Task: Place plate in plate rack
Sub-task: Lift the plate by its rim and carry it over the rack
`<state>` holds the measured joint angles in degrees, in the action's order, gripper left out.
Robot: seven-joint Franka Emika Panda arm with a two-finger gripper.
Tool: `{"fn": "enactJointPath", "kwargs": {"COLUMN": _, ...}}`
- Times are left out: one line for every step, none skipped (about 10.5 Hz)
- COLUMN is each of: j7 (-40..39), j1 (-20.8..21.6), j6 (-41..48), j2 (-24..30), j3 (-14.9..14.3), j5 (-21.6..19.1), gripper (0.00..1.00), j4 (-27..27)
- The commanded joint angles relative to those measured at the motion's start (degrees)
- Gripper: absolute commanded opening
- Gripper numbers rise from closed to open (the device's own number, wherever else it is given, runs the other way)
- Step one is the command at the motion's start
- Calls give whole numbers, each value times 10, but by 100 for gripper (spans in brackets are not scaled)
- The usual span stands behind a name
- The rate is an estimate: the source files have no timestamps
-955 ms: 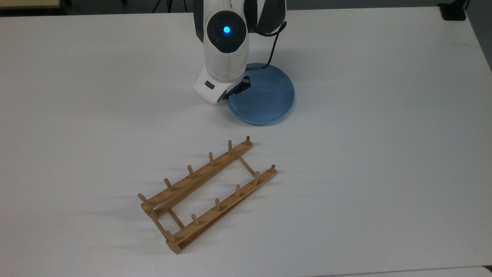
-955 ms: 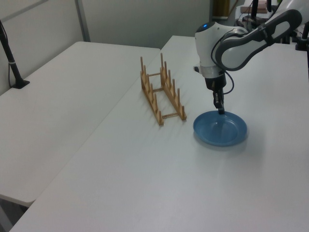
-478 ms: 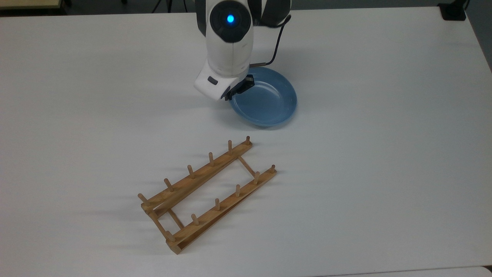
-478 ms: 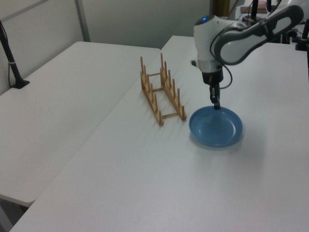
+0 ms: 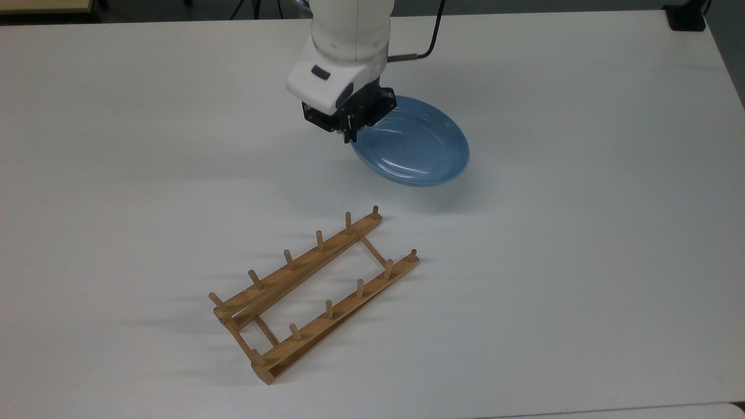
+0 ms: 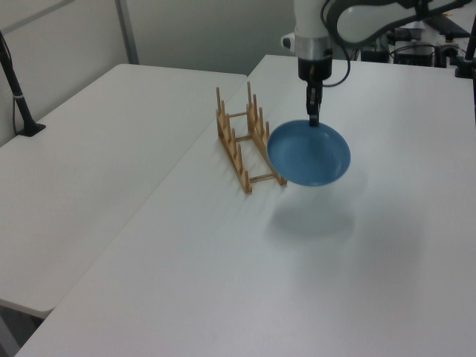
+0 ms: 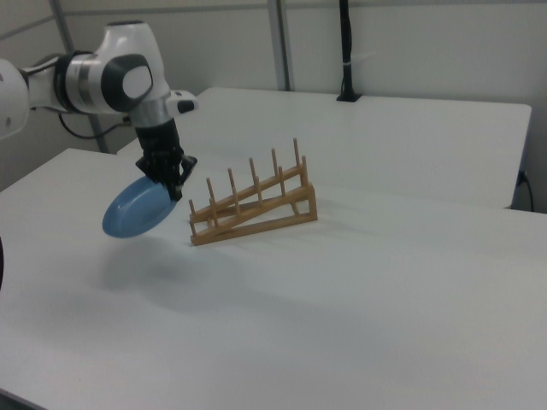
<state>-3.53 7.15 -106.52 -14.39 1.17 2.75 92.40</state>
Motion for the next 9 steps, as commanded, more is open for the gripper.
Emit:
{"fn": "enactJointPath", "kwargs": {"j7": 7, "j1": 0, "j6": 7, "j2": 11, "j3": -10, "j5": 19, "gripper": 0, "j4": -73}}
{"fn": "enactJointPath", "kwargs": {"j7": 23, "j1": -1, "j6": -3, "j2": 11, "j3": -11, "j5": 49, "gripper": 0, "j4": -91}}
{"fn": "enactJointPath", "kwargs": {"j7": 57, "j1": -2, "j6": -36, "j2": 11, "j3": -11, "j5": 83, "gripper": 0, "j4": -95}}
{"fn": "enactJointPath", "kwargs": {"j7": 96, "j1": -3, "j6": -69, "j2": 11, "j3": -13, "j5": 121, "gripper": 0, "j4": -95}}
{"fn": "enactJointPath", "kwargs": {"j7": 132, "j1": -3, "j6": -96, "j2": 11, "j3": -13, "j5": 165, "gripper": 0, "j4": -95}}
{"fn": "enactJointPath", "kwargs": {"j7": 172, "j1": -6, "j6": -126, "j2": 9, "j3": -13, "j5": 204, "gripper": 0, "j4": -95}}
{"fn": "enactJointPath", "kwargs": {"j7": 218, "j1": -8, "j6": -162, "j2": 8, "j3": -13, "j5": 244, "gripper": 0, "j4": -93}}
{"fn": "enactJointPath", "kwargs": {"j7": 267, "j1": -8, "j6": -190, "j2": 4, "j3": -11, "j5": 283, "gripper": 0, "j4": -90}}
{"fn": "enactJointPath", "kwargs": {"j7": 306, "j1": -8, "j6": -199, "j2": 1, "j3": -11, "j5": 325, "gripper": 0, "j4": -89}}
